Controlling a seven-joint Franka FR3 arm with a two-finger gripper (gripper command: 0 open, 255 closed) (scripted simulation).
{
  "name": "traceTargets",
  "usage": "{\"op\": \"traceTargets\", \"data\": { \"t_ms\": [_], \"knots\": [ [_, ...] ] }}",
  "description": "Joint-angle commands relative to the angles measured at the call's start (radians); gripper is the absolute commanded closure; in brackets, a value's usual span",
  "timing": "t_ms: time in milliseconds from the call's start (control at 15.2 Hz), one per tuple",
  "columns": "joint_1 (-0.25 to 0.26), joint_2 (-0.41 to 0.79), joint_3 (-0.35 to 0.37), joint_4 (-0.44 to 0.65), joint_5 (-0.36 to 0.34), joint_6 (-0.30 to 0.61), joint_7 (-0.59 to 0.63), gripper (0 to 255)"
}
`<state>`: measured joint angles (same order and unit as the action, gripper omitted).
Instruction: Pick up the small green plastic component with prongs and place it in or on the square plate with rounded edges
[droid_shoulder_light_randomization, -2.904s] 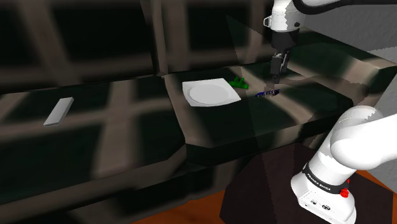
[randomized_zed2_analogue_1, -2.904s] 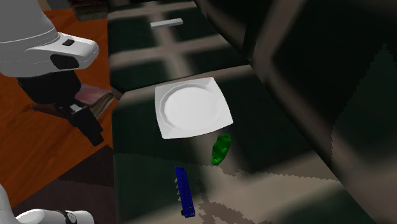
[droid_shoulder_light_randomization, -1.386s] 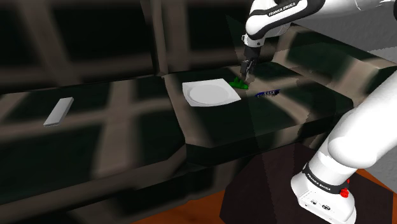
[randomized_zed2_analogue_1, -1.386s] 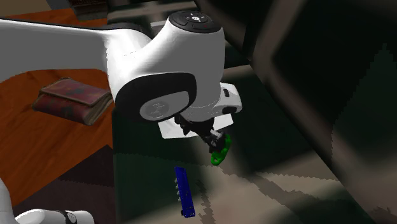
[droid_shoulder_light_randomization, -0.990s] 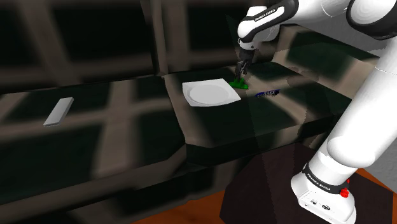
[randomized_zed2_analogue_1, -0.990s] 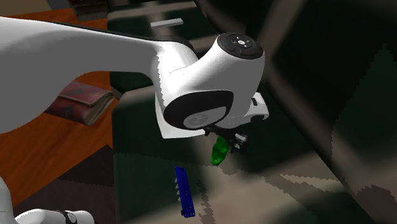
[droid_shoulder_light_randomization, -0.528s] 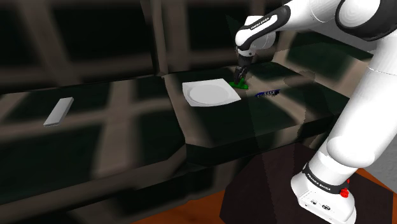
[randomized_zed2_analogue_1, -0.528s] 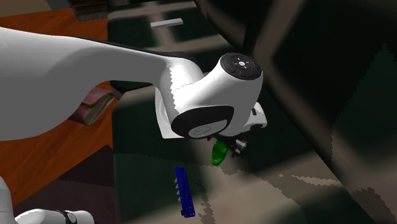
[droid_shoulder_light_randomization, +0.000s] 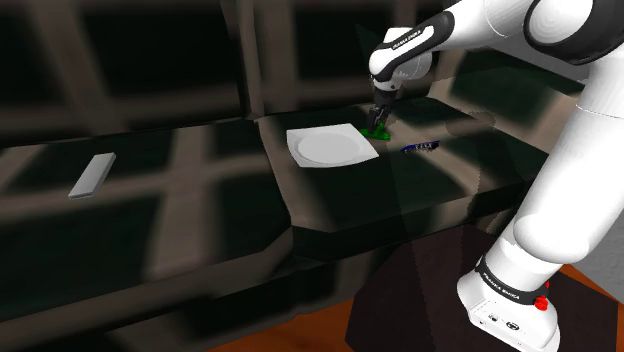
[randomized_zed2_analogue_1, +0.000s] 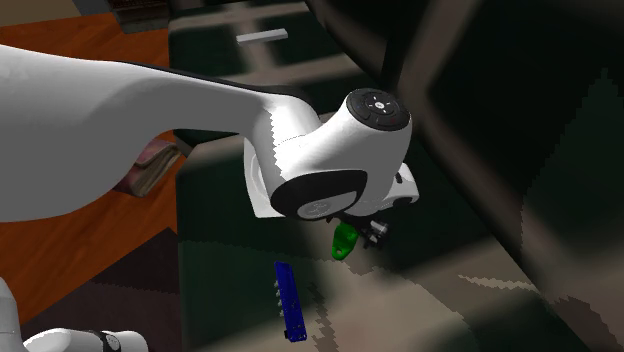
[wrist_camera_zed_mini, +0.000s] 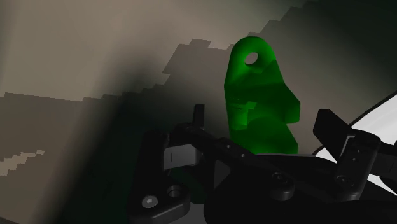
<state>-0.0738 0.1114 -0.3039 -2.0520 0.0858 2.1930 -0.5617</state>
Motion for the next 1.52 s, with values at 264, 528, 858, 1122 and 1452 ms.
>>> {"op": "traceTargets", "data": {
  "t_ms": [264,528,858,1122,1452],
  "knots": [
    [0.000,0.000,0.000,0.000,0.000,0.000,-0.001,255],
    [0.000,0.000,0.000,0.000,0.000,0.000,-0.001,255],
    [0.001,-0.023,-0.001,0.028,-0.011,-0.050,0.009,255],
    [0.002,-0.043,-0.002,0.060,-0.020,-0.100,0.016,255],
    [0.003,-0.064,-0.002,0.104,-0.029,-0.164,0.024,255]
  ]
}}
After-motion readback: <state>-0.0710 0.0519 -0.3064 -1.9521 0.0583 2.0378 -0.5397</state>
